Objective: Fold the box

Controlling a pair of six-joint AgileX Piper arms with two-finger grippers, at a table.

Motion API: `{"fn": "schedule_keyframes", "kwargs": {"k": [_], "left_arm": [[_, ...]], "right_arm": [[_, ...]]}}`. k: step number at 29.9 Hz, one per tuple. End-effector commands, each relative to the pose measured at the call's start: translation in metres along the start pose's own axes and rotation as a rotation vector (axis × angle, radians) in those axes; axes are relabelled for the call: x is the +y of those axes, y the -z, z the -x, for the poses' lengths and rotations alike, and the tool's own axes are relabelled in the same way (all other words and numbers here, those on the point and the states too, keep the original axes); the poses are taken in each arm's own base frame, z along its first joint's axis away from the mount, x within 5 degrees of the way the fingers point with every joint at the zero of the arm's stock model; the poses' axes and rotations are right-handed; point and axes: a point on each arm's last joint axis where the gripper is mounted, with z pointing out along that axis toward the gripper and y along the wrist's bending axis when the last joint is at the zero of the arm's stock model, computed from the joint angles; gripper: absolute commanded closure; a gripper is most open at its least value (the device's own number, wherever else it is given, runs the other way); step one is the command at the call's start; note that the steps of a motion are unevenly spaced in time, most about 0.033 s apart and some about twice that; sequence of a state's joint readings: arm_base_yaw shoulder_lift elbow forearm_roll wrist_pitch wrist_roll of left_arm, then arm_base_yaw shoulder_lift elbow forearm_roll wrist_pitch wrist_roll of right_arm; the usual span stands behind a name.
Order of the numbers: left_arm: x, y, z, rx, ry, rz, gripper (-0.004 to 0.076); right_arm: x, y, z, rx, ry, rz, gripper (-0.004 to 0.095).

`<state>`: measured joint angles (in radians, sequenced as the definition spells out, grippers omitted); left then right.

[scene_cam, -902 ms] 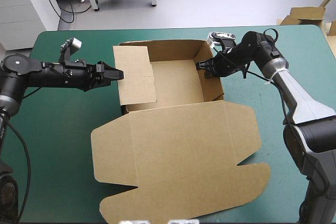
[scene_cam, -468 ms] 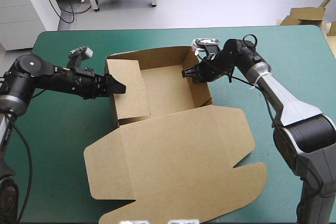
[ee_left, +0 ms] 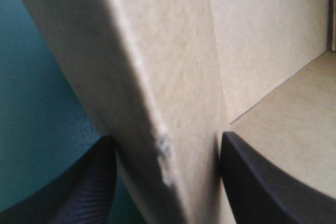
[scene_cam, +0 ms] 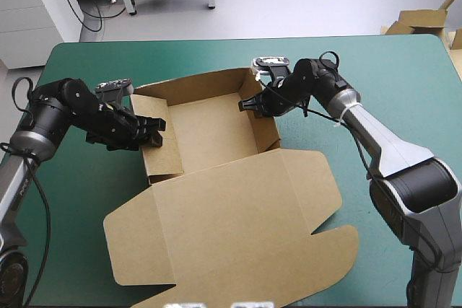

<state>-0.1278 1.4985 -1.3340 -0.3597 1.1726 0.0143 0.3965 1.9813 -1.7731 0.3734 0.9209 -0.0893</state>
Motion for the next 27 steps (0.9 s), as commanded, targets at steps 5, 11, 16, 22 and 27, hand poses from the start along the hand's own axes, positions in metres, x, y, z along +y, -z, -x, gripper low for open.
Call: {"fn": "schedule_keyframes", "kwargs": {"k": [5, 11, 16, 22, 27], "left_arm": [[-0.015, 0.016, 0.005, -0.121, 0.061, -0.04, 0.0375], [-0.014, 0.017, 0.009, -0.165, 0.109, -0.025, 0.0682], [-0.019, 0.01, 0.011, -0.19, 0.075, 0.059, 0.0731], [-0.039, -0.013, 0.02, -0.168, -0.004, 0.077, 0.0731], [-0.054, -0.029, 0.042, -0.073, -0.042, 0.098, 0.0731]], "right_arm": [[0.024, 0.038, 0.012, -0.111, -0.059, 0.099, 0.0928], [0.024, 0.038, 0.011, -0.102, -0.063, 0.1, 0.0928], [0.024, 0.038, 0.01, -0.09, -0.057, 0.093, 0.0927], [0.017, 0.041, 0.006, -0.056, -0.004, 0.003, 0.0927], [0.006, 0.063, 0.001, -0.025, 0.035, -0.177, 0.0928]]}}
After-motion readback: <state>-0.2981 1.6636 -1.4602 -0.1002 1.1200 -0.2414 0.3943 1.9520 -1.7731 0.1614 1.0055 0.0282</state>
